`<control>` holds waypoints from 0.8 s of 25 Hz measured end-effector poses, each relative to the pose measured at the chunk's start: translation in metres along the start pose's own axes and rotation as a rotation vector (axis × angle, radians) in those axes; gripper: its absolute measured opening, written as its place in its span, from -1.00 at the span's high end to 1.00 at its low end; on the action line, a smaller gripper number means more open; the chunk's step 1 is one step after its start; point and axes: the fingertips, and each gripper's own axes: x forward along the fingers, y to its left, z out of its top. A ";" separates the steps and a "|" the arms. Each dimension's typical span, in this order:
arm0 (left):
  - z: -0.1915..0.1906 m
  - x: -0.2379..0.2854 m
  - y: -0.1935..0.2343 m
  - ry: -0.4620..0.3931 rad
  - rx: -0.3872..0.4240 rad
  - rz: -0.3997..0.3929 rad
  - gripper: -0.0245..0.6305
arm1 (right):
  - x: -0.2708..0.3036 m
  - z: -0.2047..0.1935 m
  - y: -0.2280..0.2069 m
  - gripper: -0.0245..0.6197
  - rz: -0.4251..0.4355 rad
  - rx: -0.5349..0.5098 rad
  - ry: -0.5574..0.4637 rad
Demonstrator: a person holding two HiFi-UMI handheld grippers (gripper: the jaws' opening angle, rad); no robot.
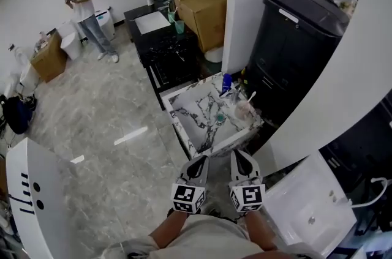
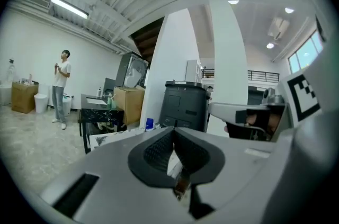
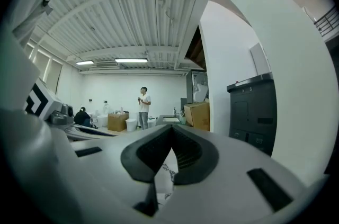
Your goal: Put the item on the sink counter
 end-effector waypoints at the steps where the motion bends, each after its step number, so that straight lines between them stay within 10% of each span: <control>1: 0.001 -0.004 -0.003 -0.001 0.002 0.001 0.90 | -0.003 0.002 0.000 0.91 0.004 0.012 -0.002; 20: 0.038 -0.028 0.012 -0.079 0.055 0.006 0.90 | -0.002 0.021 0.033 0.91 0.023 0.028 -0.054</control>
